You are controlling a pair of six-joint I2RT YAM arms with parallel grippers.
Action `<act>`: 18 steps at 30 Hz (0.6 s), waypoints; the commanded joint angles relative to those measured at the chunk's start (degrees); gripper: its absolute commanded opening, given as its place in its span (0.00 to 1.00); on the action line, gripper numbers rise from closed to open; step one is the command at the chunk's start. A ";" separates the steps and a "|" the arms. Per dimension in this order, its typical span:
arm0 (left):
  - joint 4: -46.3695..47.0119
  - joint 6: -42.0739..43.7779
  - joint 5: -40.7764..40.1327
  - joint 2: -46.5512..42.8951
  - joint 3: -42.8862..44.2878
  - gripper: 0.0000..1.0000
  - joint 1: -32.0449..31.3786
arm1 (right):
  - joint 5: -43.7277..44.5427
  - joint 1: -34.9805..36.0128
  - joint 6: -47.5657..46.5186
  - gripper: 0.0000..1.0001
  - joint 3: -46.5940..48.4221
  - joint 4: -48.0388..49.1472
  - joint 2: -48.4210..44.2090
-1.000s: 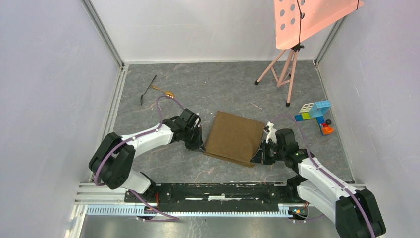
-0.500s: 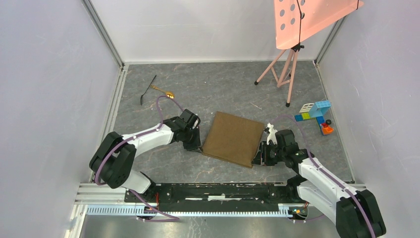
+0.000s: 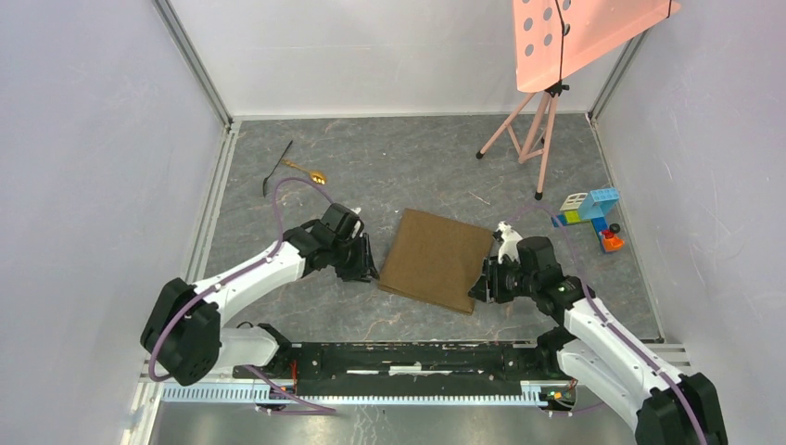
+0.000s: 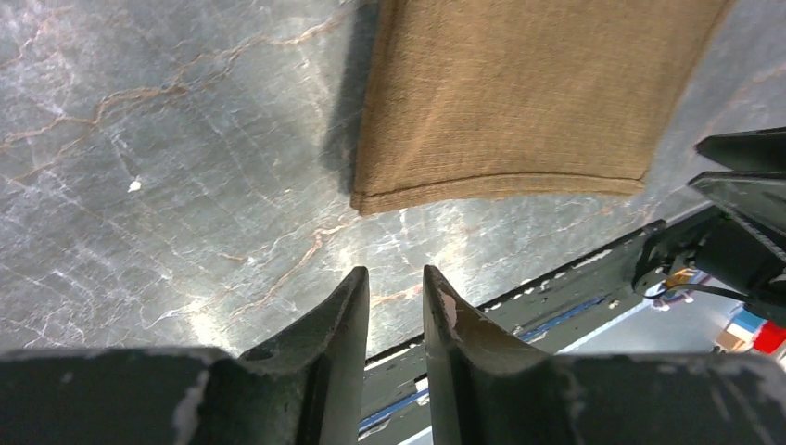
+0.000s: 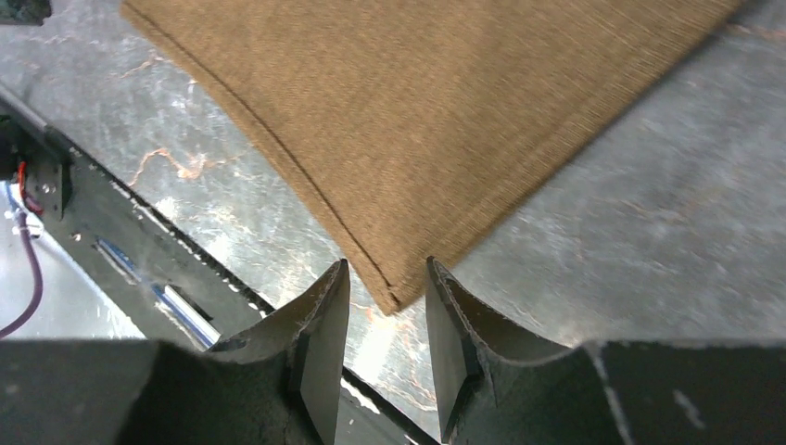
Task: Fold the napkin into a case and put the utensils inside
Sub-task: Smooth out the square-folded napkin at the center of the board.
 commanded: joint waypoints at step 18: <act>21.00 -7.66 9.47 16.34 -2.81 0.22 -3.92 | 20.74 7.71 -0.09 0.31 0.35 0.88 16.39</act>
